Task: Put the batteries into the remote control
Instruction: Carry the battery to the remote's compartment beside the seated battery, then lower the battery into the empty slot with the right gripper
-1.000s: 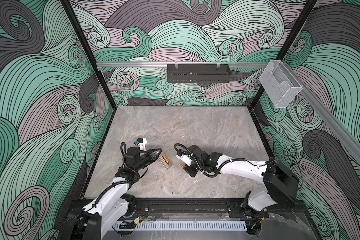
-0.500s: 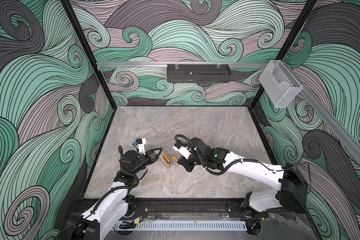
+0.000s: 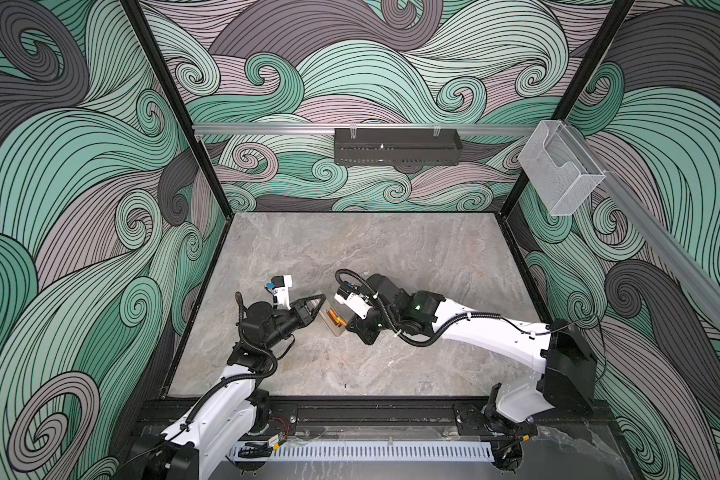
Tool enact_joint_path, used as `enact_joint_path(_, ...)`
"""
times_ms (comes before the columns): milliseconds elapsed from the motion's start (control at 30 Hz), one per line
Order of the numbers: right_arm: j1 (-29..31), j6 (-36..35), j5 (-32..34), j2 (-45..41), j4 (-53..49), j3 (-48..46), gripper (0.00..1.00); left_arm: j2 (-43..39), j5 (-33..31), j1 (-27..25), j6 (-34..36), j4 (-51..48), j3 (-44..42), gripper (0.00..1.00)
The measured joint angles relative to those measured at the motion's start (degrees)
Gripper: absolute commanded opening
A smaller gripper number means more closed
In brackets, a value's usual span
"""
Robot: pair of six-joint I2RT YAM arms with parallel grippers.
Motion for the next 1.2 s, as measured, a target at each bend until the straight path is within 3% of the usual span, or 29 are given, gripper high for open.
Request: enact_joint_path(1200,-0.59,0.46,0.59,5.79,-1.77,5.33,0.00,1.77,0.26,-1.62,0.07,1.51,-0.81,0.00)
